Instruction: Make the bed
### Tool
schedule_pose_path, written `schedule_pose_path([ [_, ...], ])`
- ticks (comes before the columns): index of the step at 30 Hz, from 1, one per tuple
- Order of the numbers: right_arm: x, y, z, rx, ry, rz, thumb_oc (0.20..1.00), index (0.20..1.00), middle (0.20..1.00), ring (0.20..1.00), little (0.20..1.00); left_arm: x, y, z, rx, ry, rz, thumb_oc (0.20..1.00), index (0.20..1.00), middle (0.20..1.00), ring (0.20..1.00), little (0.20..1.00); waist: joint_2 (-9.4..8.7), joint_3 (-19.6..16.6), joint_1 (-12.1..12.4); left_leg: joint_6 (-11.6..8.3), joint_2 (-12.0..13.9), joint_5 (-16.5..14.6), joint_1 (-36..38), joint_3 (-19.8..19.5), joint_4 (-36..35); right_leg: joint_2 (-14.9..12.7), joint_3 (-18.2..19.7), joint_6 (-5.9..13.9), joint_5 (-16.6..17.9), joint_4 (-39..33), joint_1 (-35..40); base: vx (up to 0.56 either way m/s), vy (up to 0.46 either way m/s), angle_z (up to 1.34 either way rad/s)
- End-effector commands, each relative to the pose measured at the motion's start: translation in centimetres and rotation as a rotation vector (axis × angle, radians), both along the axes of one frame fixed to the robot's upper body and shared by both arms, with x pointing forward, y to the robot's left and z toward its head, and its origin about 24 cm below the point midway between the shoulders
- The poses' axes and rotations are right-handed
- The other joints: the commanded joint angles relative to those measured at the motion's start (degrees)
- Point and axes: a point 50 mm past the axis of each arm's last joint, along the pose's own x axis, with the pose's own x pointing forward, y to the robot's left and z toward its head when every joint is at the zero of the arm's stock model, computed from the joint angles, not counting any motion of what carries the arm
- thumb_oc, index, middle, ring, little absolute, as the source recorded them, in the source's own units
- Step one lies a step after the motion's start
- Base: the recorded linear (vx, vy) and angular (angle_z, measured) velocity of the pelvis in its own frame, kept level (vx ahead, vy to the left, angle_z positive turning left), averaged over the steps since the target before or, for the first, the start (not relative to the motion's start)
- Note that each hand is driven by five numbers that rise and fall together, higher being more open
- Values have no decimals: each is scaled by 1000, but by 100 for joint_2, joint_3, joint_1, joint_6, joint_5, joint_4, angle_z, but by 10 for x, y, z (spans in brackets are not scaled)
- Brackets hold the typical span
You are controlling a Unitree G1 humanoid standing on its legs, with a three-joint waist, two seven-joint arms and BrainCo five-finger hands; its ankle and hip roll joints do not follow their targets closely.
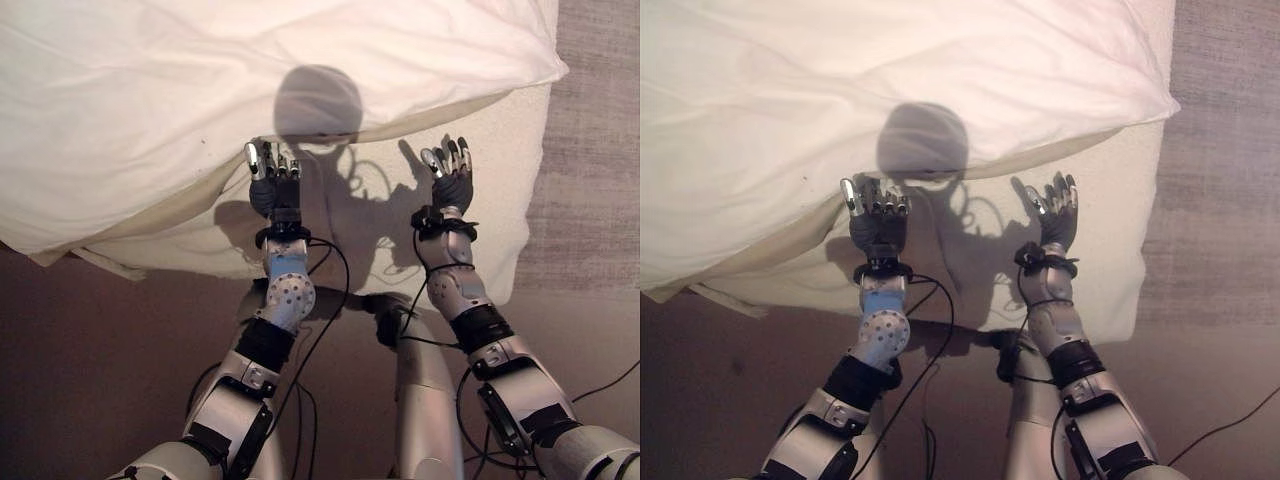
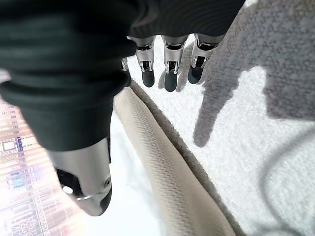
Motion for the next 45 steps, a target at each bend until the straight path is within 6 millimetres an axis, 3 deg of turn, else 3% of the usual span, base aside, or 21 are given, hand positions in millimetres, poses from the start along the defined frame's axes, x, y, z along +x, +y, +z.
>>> schedule_pose_path([
  [1,-7,-3,34,-28,-154,-17,1000,1000,1000,1000,1000,3,-17,39,64,-133,-36,1000,1000,1000,1000,1000,56,-255,-64,-99,-37,-1235,-45,-228,859,230,53,395,517,-530,-208,10,-12,-5],
  [5,-9,5,39,33,-184,6,1000,1000,1000,1000,1000,11,-19,16,52,-13,-42,1000,1000,1000,1000,1000,3,-320,-91,-99,11,-1255,-105,-199,912,239,50,387,513,-482,-291,9,-19,-1],
  [11,-10,17,38,301,-232,163,1000,1000,1000,1000,1000,15,-24,3,39,77,-50,1000,1000,1000,1000,1000,-54,-381,-100,-100,33,-1262,-167,-201,932,252,26,384,528,-461,-347,0,0,0],
  [23,-8,19,45,383,-259,203,1000,1000,1000,1000,1000,19,-29,-22,50,201,-60,1000,1000,1000,1000,1000,-57,-422,-76,-112,65,-1283,-164,-208,954,279,-1,379,515,-429,-348,0,0,0],
  [28,-4,19,45,447,-257,236,1000,1000,1000,1000,1000,21,-27,-17,58,190,-45,1000,1000,1000,1000,1000,-47,-427,-65,-127,75,-1280,-187,-222,981,290,-8,376,501,-423,-346,0,0,0],
  [38,19,9,64,498,-219,274,1000,1000,1000,1000,1000,19,-24,19,89,51,-16,1000,1000,1000,1000,1000,16,-401,9,-193,101,-1234,-289,-285,989,331,-19,355,408,-317,-428,7,-14,2],
  [45,26,8,66,606,-220,279,1000,1000,1000,1000,1000,17,-26,27,85,9,-29,1000,1000,1000,1000,1000,97,-359,46,-208,120,-1229,-295,-299,978,350,10,337,339,-238,-496,6,-8,0],
])
